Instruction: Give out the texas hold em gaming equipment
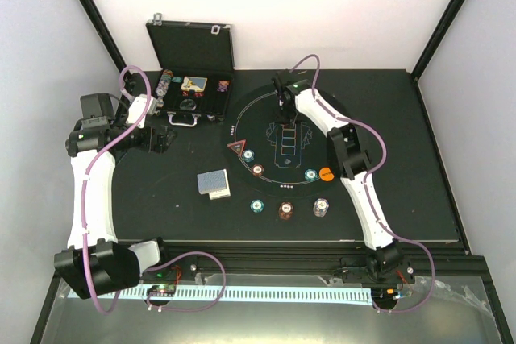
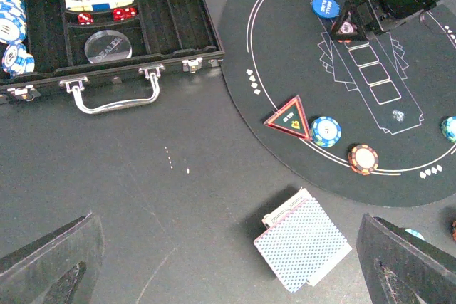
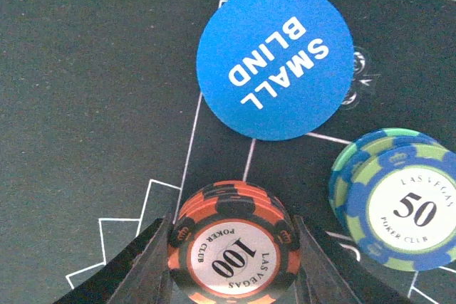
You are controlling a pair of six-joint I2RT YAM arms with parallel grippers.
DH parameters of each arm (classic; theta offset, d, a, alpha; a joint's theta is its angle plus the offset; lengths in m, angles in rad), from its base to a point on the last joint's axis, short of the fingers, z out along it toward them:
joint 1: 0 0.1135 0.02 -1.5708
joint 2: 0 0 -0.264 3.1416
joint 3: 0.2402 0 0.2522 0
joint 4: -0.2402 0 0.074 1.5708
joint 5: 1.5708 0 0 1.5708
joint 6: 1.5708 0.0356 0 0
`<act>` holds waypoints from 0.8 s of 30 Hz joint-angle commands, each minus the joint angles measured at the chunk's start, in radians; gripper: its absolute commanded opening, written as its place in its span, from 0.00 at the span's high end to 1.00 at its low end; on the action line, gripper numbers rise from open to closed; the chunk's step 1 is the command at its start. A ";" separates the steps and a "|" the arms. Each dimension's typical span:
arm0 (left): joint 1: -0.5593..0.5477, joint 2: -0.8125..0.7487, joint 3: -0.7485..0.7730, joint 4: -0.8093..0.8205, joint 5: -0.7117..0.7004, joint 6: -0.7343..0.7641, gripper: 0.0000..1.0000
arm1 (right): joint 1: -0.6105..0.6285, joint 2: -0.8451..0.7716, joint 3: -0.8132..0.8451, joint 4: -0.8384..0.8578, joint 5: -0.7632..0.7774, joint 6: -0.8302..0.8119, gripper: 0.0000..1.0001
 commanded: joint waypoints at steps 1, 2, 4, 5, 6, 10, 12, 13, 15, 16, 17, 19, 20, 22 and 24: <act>0.007 0.000 0.018 -0.004 -0.006 0.012 0.01 | 0.019 -0.007 0.024 -0.004 0.023 -0.001 0.54; 0.006 0.000 0.018 -0.006 -0.003 0.012 0.01 | 0.022 -0.016 0.023 -0.007 0.028 -0.004 0.51; 0.007 -0.002 0.019 -0.008 -0.001 0.011 0.01 | 0.031 -0.038 0.019 -0.013 0.038 -0.008 0.44; 0.006 -0.004 0.019 -0.011 0.001 0.011 0.01 | 0.034 -0.050 0.017 -0.016 0.046 -0.011 0.39; 0.006 -0.005 0.021 -0.013 0.003 0.011 0.01 | 0.039 -0.065 0.015 -0.019 0.053 -0.013 0.36; 0.006 -0.017 0.019 -0.014 0.011 0.008 0.01 | 0.047 -0.130 -0.003 -0.038 0.086 -0.016 0.31; 0.006 -0.022 0.017 -0.012 0.015 0.008 0.01 | 0.050 -0.179 -0.033 -0.046 0.111 -0.018 0.30; 0.007 -0.024 0.016 -0.012 0.017 0.008 0.01 | 0.054 -0.210 -0.061 -0.045 0.121 -0.018 0.30; 0.006 -0.028 0.019 -0.012 0.019 0.008 0.01 | 0.064 -0.289 -0.149 -0.027 0.142 -0.019 0.29; 0.007 -0.029 0.020 -0.011 0.021 0.008 0.01 | 0.074 -0.340 -0.209 -0.008 0.147 -0.021 0.28; 0.006 -0.030 0.022 -0.011 0.025 0.006 0.01 | 0.088 -0.409 -0.293 0.012 0.161 -0.022 0.26; 0.006 -0.032 0.023 -0.012 0.032 0.004 0.01 | 0.124 -0.510 -0.431 0.057 0.178 -0.025 0.23; 0.006 -0.033 0.025 -0.013 0.037 0.003 0.01 | 0.149 -0.562 -0.499 0.078 0.184 -0.022 0.22; 0.006 -0.036 0.024 -0.012 0.042 0.004 0.01 | 0.199 -0.660 -0.642 0.117 0.176 -0.013 0.20; 0.006 -0.039 0.022 -0.011 0.046 0.005 0.01 | 0.259 -0.749 -0.774 0.146 0.173 0.008 0.17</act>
